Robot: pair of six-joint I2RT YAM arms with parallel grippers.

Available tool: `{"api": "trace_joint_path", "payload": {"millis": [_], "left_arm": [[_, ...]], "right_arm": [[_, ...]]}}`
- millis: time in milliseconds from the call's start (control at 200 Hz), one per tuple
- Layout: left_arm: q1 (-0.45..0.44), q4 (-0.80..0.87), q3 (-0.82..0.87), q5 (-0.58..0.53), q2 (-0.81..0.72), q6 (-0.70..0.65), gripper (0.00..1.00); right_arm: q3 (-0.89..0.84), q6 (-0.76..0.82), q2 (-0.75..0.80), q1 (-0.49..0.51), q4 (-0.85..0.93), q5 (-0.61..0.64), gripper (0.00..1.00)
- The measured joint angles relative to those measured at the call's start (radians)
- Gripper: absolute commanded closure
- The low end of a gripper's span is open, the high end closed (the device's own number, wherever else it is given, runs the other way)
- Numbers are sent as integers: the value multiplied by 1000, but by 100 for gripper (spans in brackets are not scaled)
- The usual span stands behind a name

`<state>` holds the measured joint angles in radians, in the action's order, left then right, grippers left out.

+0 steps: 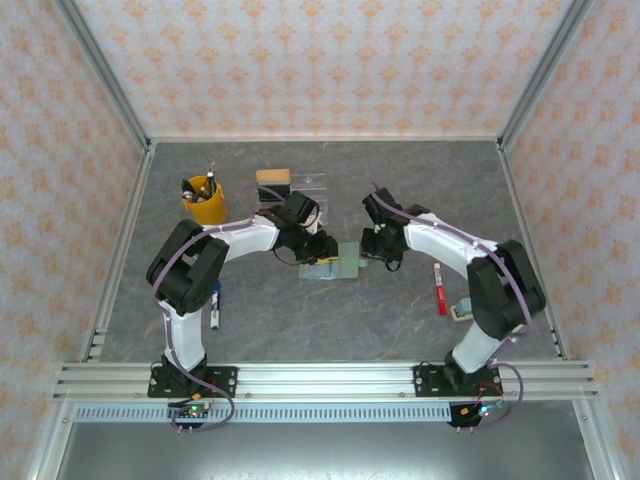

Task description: Take the credit cards out of the card holder

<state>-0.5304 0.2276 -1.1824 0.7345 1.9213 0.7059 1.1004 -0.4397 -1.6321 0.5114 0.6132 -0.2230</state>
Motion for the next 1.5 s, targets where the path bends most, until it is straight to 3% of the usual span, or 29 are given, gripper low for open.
{"api": "trace_joint_path", "payload": {"millis": [170,345,666,1021,1286,1501], "left_arm": [[0,-24,0,19,0,8,72],[-2,-74,0,48,0,42,63],[-38,-145,-21,80,52,86,52],[-32,-139,-35,92,6,82,44],[82,-99,2,26,-175,55,33],[197,39,108,-156,-267,38,21]], "right_arm": [[-19,-2,74,0,-29,-21,64],[-64,-13,76,0,-80,-84,64],[-104,-72,197,0,-86,42,63],[-129,-77,222,0,-139,23,62],[-109,-70,210,68,-164,3,57],[63,-63,8,187,-139,11,37]]}}
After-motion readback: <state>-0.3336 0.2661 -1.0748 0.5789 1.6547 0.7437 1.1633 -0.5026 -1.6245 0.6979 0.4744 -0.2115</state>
